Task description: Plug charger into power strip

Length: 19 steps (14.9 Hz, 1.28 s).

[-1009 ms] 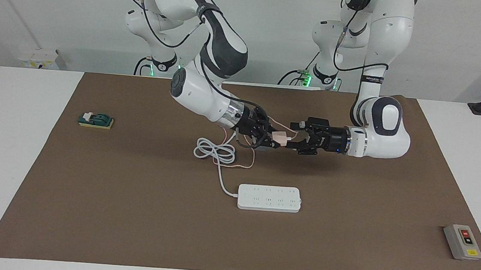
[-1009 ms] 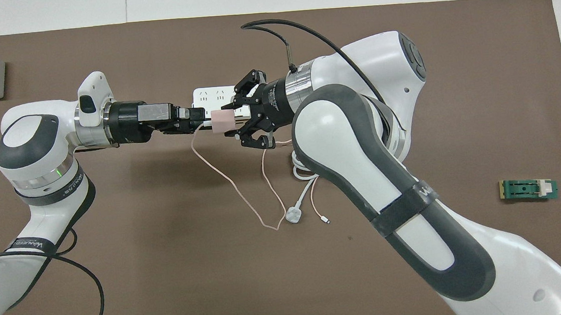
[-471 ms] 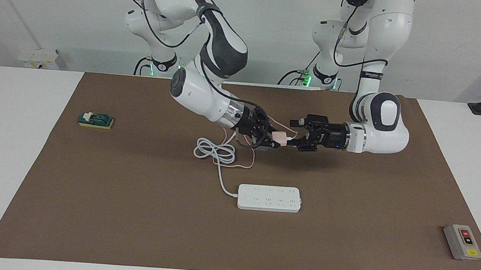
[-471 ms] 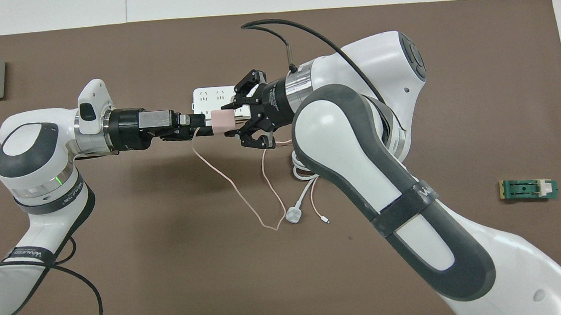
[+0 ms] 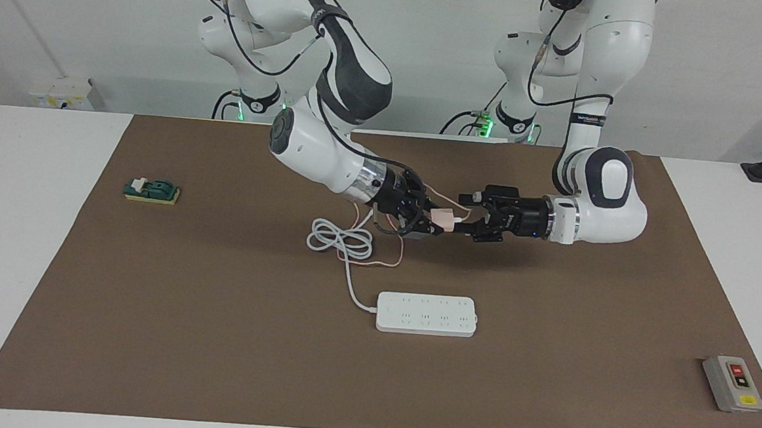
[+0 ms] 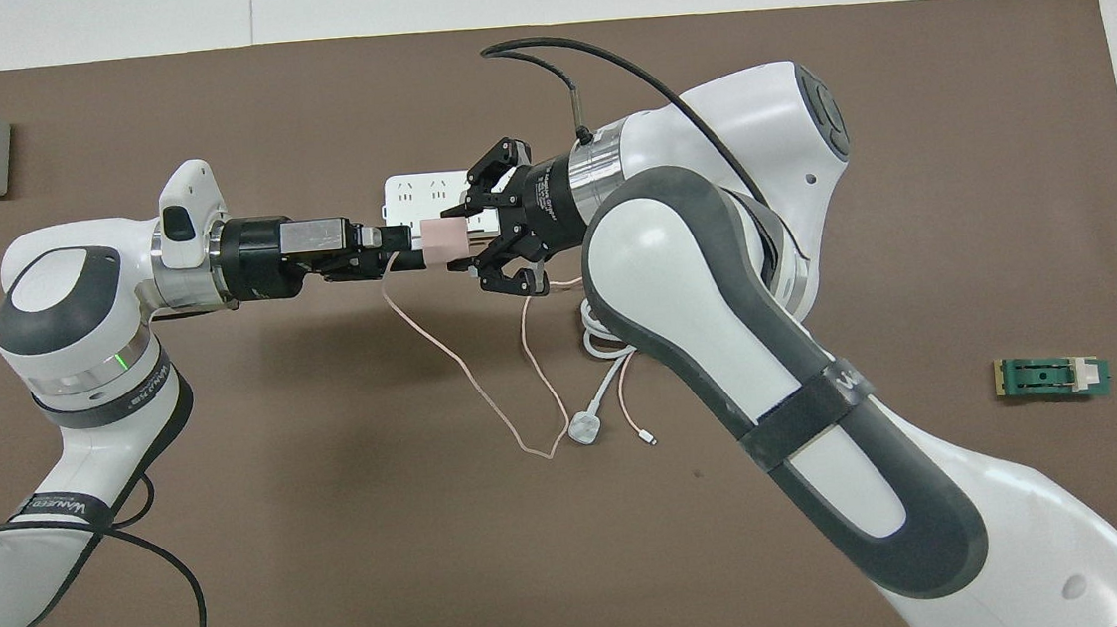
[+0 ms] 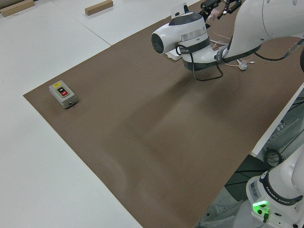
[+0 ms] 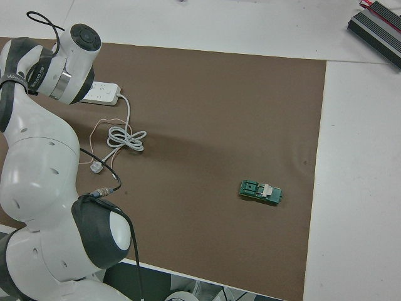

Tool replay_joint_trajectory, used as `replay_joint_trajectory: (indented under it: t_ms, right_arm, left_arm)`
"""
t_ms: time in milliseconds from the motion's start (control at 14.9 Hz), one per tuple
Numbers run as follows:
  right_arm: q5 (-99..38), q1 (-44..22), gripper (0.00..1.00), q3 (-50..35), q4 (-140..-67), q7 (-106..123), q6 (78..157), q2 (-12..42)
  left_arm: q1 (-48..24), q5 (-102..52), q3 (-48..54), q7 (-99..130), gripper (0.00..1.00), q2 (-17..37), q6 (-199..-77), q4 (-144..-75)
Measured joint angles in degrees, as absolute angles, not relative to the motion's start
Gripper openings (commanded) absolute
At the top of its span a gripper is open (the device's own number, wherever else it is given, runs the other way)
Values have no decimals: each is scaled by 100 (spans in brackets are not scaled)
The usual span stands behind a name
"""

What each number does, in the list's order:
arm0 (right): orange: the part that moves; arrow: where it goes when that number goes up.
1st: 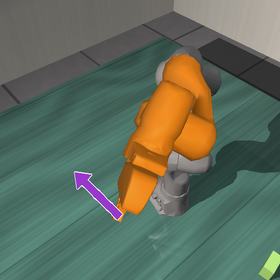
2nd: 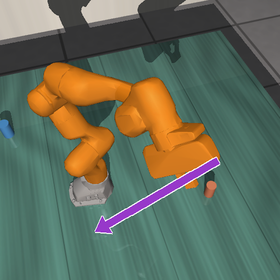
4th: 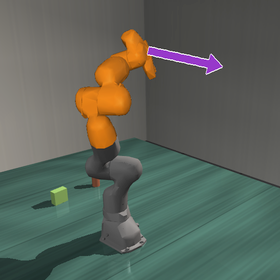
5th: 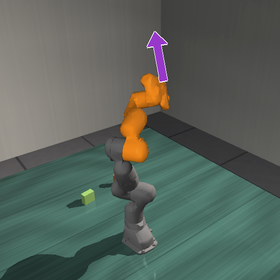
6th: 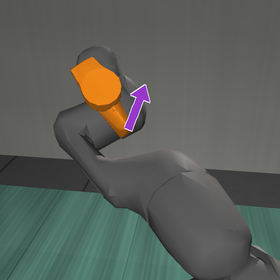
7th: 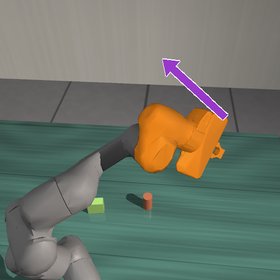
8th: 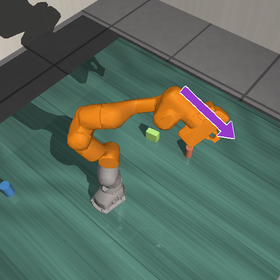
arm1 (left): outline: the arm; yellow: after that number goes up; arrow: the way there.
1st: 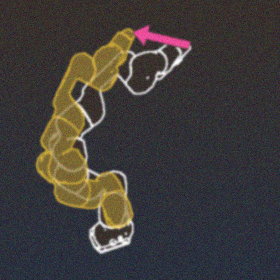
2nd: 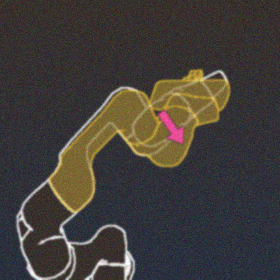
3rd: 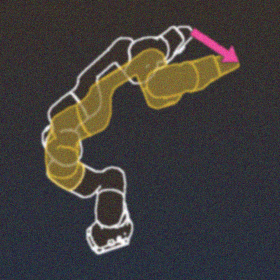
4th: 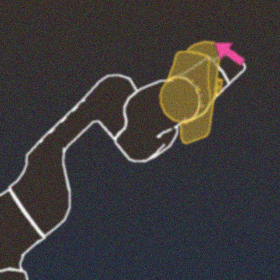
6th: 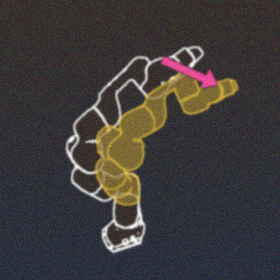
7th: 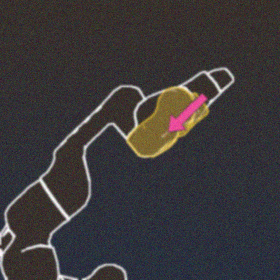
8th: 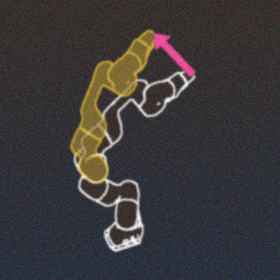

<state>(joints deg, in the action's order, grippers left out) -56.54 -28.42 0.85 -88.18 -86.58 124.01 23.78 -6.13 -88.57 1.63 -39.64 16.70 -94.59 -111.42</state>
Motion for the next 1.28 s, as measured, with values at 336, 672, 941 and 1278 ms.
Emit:
replay_joint_trajectory:
  t_ms: [336, 672, 941, 1278]
  right_arm:
    - [-5733, -2841, 0, 95, -8817, -8658, 12401, 2378]
    - [-5733, -2841, 0, 95, -8817, -8658, 12401, 2379]
    - [-5733, -2841, 0, 95, -8817, -8658, 12401, 2379]
    - [-5741, -2838, 0, 98, -8810, -8683, 12391, 2378]
  left_arm:
    - [-663, -8857, 163, -3943, 100, 1669, -9657, -11142]
    - [-706, -8857, 169, -3938, 77, 1668, -9661, -11142]
    - [-745, -8857, 181, -3936, 19, 1668, -9675, -11142]
    - [-776, -8856, 170, -3969, 0, 1668, -9690, -11141]
